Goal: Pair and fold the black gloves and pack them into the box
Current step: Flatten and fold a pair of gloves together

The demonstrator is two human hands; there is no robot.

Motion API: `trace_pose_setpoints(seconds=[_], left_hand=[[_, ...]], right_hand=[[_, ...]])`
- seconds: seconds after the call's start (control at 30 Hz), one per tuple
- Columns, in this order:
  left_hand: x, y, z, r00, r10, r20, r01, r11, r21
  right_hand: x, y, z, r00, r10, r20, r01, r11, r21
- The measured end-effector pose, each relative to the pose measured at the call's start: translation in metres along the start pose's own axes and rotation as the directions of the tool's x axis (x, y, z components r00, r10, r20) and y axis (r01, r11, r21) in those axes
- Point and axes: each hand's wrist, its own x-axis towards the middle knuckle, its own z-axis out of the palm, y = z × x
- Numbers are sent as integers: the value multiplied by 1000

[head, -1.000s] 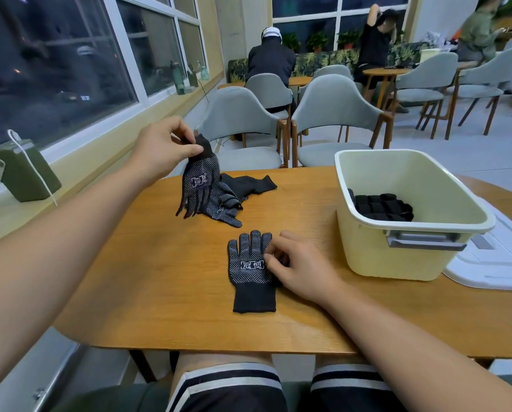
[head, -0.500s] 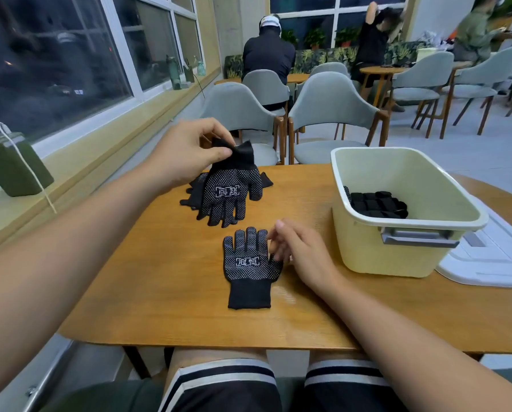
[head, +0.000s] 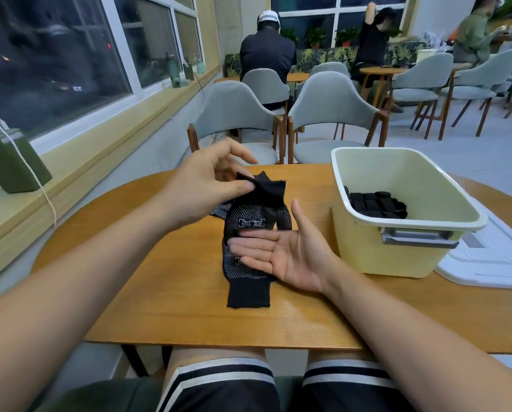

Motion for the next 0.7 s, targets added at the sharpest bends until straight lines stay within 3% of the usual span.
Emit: trace_pose_setpoints(seconds=[0.07,0.33,0.7], left_hand=[[-8,2,2,999,-13,44,13,1000,-16],[-46,-24,8,997,-15,80,3,988,155],[-97,-62,39,984,-146,100,136,986,98]], right_hand=[[3,-2,2,1000,-22,12,21,998,67],[24,-6,0,995,-92,-43,93,996,14],[24,-4,-9,993,-11,-118,17,999,45]])
